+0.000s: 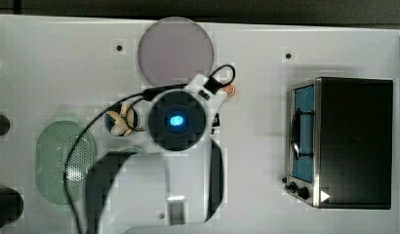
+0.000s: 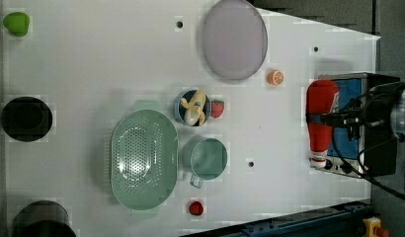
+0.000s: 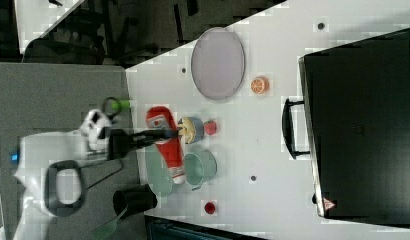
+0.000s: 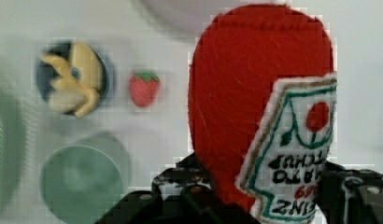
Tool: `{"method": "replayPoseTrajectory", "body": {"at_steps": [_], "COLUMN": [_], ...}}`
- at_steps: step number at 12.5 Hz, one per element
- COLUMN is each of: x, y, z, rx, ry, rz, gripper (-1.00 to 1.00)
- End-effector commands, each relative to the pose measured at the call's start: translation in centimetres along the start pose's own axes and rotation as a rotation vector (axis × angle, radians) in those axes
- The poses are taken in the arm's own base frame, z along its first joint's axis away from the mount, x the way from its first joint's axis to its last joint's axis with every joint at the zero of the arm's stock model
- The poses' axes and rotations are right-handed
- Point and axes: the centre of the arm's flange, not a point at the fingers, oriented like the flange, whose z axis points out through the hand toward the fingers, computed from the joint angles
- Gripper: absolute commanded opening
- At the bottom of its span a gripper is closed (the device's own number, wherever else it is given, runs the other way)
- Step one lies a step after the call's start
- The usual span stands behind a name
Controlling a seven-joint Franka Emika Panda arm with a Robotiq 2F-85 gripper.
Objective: Pick Ketchup from the table and place it in strainer.
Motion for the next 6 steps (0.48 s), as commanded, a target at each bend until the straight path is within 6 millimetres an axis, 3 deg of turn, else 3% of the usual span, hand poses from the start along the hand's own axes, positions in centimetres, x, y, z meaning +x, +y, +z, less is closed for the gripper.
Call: {"method": "replayPoseTrajectory", "body": {"at_steps": [1,3,6], "x": [0.6,0.4,-0.9], "y": [-7.9,-12.5,-19.7], "z": [0.3,0.1,1.4], "rx": [-0.008,-0.003,0.009], "ry": [-0.013,-0.006,-0.011], "rz": [0.029,0.087,0.162], "gripper": [0.16,0.16,0.16]}}
